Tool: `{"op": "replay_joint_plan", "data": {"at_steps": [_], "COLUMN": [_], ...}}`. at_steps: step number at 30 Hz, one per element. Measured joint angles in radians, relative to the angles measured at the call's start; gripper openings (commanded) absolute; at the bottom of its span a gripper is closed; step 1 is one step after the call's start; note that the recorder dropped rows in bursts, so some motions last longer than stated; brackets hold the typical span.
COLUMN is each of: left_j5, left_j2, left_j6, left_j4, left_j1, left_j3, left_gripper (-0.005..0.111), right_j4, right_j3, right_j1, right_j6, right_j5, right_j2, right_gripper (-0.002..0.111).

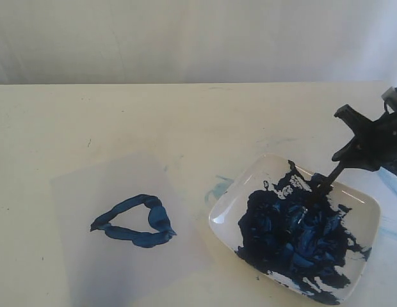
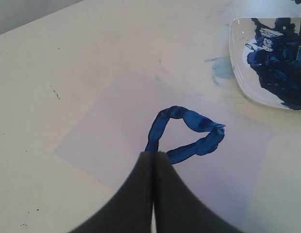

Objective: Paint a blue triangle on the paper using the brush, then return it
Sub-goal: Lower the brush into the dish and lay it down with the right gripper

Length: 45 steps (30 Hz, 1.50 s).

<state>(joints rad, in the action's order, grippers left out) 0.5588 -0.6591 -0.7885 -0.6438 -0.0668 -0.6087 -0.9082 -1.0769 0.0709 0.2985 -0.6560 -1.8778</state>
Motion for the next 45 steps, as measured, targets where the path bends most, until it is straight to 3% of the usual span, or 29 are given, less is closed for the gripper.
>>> {"op": "replay_joint_plan", "data": {"at_steps": [45], "left_j5": [0.002], "left_j2": [0.0], "left_j6": [-0.002], "left_j4": [-0.005], "left_j1": [0.0], "left_j3": [0.0], "left_gripper": [0.0], "right_j4": [0.017], "right_j3": [0.04], "right_j1": [0.029], "right_j6": [-0.161], "right_j5": [0.073], "right_j2": [-0.002], "right_gripper": [0.0]}}
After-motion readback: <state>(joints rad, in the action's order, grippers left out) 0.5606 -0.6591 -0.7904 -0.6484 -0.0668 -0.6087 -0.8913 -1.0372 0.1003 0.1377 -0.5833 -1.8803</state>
